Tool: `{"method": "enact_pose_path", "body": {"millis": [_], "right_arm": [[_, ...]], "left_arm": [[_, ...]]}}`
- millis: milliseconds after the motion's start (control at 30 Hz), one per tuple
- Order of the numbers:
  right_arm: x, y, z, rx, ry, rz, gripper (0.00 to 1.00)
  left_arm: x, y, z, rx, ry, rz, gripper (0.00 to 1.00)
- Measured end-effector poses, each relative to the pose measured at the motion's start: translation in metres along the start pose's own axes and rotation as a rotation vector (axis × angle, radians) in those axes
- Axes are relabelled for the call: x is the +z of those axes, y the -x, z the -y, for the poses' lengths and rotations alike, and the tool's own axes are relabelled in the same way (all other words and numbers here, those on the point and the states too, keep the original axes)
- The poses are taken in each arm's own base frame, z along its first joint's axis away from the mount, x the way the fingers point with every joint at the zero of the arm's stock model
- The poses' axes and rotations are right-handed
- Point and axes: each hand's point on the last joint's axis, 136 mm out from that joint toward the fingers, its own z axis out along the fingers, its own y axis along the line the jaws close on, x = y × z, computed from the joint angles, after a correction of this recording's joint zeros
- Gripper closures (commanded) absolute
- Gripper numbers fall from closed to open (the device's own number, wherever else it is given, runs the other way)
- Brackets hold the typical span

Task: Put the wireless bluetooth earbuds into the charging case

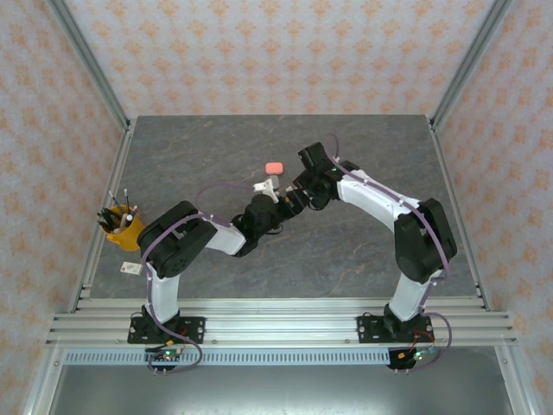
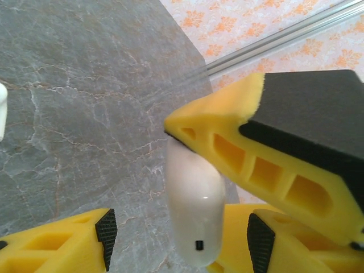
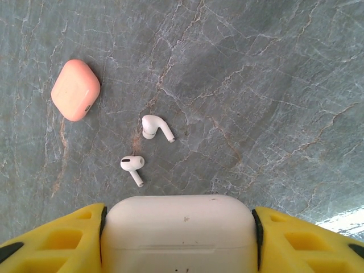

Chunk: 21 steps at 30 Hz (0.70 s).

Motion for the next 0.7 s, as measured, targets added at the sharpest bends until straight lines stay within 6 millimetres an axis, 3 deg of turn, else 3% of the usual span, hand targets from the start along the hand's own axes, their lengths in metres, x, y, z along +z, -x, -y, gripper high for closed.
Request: {"method": "enact_pose_path", "body": {"millis": [700], "right_arm": [[0.000, 0.000, -0.004, 0.015, 0.021, -0.008, 0.47]], "left_arm": [[0.012, 0.004, 0.004, 0.001, -0.010, 0.017, 0.65]]}}
